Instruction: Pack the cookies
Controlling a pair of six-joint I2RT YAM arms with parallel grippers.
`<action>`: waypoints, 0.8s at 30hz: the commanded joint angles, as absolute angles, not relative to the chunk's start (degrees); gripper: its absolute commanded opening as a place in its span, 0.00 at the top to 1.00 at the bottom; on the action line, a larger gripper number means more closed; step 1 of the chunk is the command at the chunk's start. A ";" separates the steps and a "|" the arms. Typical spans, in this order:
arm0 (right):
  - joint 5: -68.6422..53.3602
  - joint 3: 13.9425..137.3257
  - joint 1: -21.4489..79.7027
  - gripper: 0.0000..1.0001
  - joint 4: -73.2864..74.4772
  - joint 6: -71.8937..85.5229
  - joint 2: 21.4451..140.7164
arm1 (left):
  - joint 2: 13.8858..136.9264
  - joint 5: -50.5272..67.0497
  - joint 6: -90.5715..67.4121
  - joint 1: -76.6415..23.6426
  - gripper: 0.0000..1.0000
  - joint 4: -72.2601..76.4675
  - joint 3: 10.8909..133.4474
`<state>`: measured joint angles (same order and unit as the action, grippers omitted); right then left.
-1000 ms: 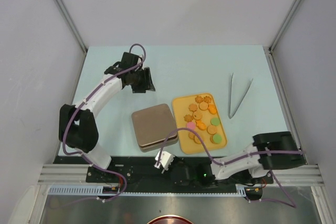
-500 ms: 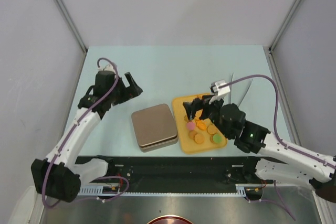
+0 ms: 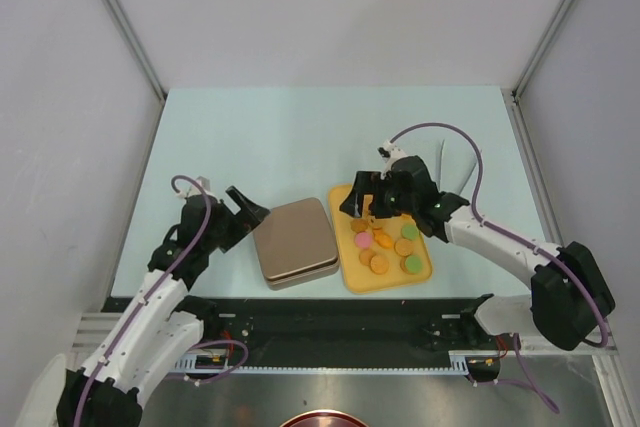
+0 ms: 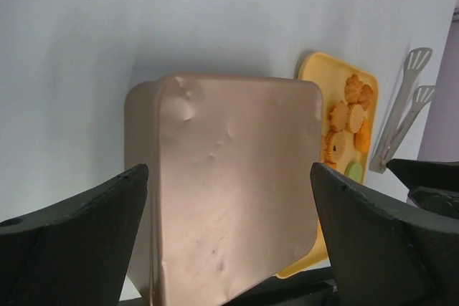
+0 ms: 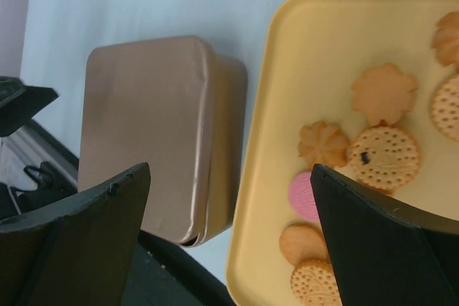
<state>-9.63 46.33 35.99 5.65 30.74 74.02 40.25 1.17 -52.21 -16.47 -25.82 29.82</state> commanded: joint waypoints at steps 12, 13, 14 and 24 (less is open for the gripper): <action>12.82 45.72 57.11 0.75 15.38 28.56 60.65 | 49.65 -11.34 -47.11 -12.05 0.05 -29.09 45.17; 14.05 44.66 60.78 0.88 15.90 30.30 60.82 | 50.79 -11.34 -46.94 -11.00 0.07 -29.00 46.22; 15.11 43.69 62.56 1.00 15.82 31.45 60.99 | 53.67 -10.90 -46.59 -10.46 0.11 -28.22 46.67; 27.42 34.55 77.52 1.00 6.96 38.05 66.35 | 76.10 1.47 -39.65 -7.91 0.46 -23.03 52.47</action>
